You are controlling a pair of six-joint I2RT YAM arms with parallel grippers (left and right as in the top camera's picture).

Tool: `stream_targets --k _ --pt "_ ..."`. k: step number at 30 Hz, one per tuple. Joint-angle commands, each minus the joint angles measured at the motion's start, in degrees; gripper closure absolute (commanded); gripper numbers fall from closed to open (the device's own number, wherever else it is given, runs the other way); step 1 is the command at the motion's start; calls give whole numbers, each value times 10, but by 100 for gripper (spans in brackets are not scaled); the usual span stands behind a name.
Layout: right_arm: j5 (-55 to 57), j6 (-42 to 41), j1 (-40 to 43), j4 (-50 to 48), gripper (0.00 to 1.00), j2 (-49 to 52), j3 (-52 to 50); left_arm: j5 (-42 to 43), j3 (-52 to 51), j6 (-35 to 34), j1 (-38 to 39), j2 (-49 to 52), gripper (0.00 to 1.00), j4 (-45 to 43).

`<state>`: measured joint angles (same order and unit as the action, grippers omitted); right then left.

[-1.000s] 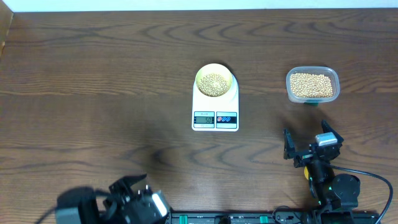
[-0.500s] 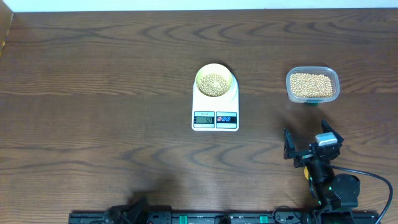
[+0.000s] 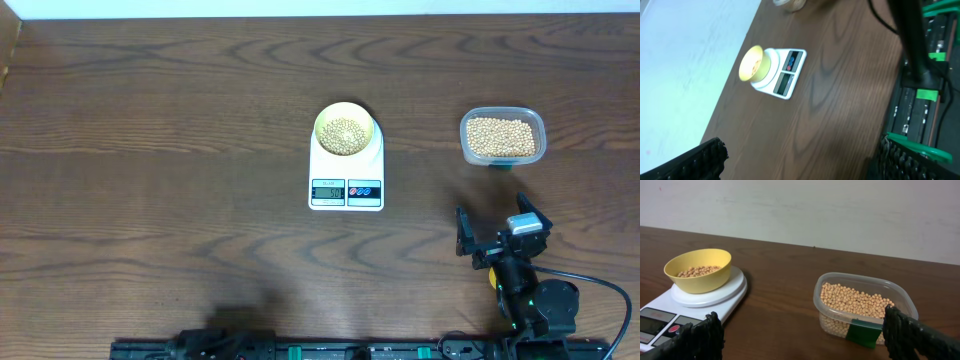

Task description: Scoop item into bowl and weigh 50g on scale

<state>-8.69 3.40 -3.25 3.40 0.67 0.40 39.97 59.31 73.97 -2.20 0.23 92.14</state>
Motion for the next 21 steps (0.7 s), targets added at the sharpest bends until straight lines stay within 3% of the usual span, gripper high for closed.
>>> stream_targets --k 1,5,14,21 --pt "4 -1 -5 3 1 -3 -1 10 -1 12 17 -1 2 23" --pt "4 -1 -5 3 1 -3 -1 7 -5 4 16 -1 2 -12" --pt "4 -1 -5 3 1 -3 -1 -105 -115 -392 16 -1 2 -332" --pt "4 -1 -5 3 1 -3 -1 -194 -258 -542 16 -1 2 -531"
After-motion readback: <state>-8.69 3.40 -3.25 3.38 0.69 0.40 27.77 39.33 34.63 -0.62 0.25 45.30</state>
